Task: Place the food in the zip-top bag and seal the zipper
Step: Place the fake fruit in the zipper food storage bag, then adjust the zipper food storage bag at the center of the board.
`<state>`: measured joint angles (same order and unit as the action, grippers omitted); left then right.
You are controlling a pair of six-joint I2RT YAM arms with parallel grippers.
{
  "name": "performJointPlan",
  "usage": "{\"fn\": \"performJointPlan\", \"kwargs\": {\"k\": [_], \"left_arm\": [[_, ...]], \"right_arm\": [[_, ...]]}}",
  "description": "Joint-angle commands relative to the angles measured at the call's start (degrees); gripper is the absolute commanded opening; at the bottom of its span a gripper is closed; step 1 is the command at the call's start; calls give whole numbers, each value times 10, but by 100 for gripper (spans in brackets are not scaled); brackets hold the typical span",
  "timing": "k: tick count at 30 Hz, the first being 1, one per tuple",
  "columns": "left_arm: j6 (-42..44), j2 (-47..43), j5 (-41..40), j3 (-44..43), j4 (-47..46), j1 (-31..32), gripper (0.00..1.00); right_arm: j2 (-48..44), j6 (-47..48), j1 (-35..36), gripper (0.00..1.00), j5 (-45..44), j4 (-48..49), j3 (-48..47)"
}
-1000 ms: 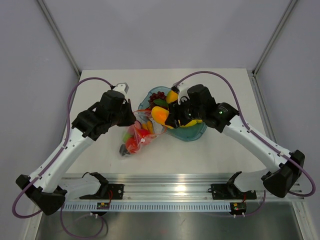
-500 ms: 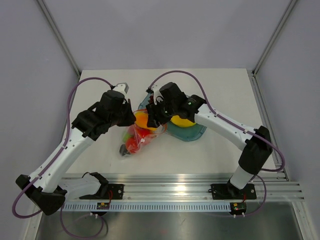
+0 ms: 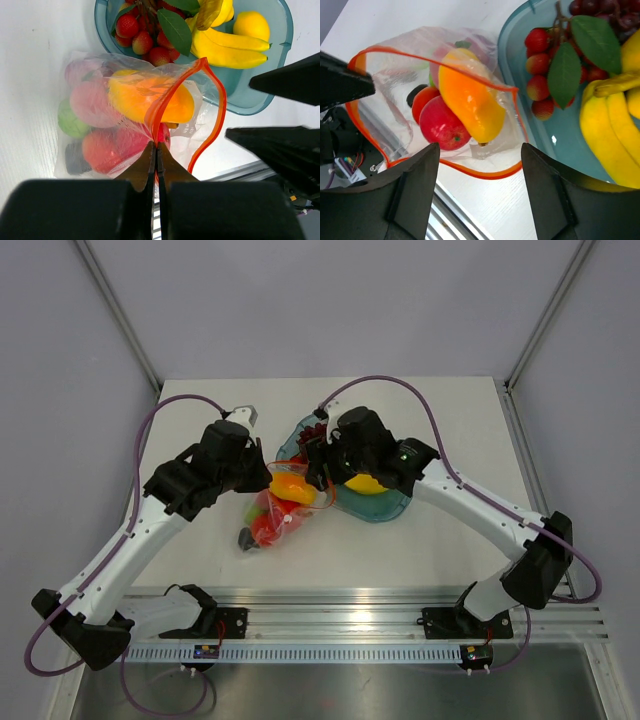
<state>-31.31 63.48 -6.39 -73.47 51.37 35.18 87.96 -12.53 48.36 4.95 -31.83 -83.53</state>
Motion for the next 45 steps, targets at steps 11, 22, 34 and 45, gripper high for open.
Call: {"fn": "performJointPlan", "kwargs": {"k": [11,22,34,45], "left_arm": [[9,-20,-2,-9,-17,-2,0],[10,-21,-16,-16,-13,-2,0],[62,-20,-59,-50,6,-2,0],[106,-18,150,-78,-58,-2,0]], "right_arm": [[51,1,-52,72,-13,12,35],[39,-89,-52,50,36,49,97],[-28,-205,-36,0,94,113,58],[-43,-296,14,0,67,157,45]]}}
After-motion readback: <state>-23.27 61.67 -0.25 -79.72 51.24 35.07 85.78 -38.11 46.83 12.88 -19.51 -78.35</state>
